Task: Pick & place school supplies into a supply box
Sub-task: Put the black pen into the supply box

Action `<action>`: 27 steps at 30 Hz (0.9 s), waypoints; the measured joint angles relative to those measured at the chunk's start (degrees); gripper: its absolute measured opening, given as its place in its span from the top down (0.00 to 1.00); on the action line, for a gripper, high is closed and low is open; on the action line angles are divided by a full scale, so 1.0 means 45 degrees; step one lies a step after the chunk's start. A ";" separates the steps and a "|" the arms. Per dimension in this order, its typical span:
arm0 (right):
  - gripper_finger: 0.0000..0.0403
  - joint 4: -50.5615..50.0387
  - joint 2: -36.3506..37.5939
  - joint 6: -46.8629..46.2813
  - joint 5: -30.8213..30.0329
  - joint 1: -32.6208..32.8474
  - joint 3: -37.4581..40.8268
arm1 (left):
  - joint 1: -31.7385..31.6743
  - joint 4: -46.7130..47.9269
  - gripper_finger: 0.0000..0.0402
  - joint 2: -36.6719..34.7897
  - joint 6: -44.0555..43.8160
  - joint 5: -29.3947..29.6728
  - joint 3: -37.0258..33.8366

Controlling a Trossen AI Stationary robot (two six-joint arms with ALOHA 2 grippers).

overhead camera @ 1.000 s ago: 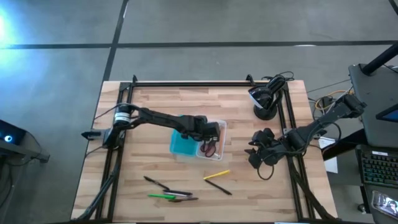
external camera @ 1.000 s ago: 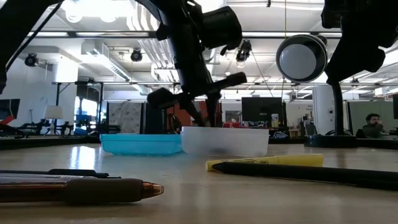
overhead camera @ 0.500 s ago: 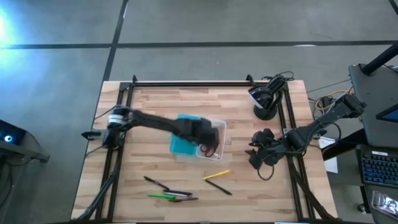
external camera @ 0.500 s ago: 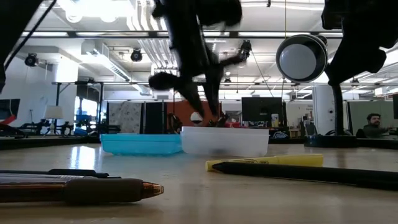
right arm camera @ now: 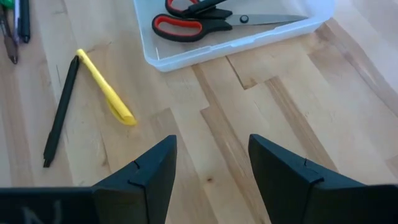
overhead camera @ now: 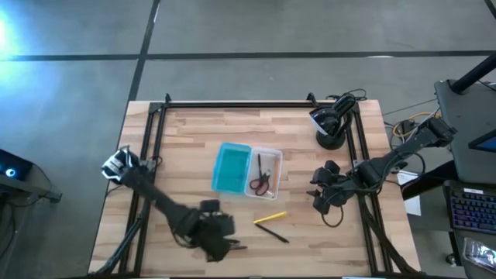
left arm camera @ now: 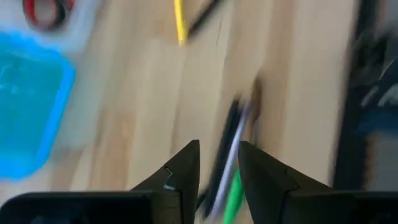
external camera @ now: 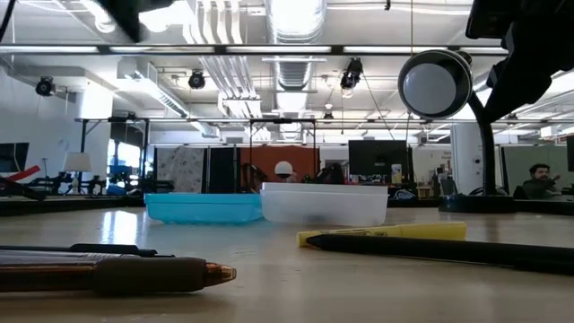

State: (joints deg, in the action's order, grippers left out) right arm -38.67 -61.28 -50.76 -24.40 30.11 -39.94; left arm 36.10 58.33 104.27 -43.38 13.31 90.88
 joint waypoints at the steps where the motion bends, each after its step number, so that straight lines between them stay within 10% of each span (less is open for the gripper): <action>1: 0.52 0.0005 0.0003 0.0000 0.0000 0.0000 0.0000 | 0.0308 0.0467 0.77 0.0014 -0.0019 0.0061 -0.0199; 27: 0.52 0.0034 0.0000 -0.1297 0.0107 -0.0005 0.0000 | 0.1251 -0.1762 0.77 -0.0084 0.2709 -0.1998 -0.5536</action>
State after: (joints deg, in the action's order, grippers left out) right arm -38.52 -61.28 -56.60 -23.92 30.09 -39.94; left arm 41.74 50.40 103.90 -31.19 4.32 65.96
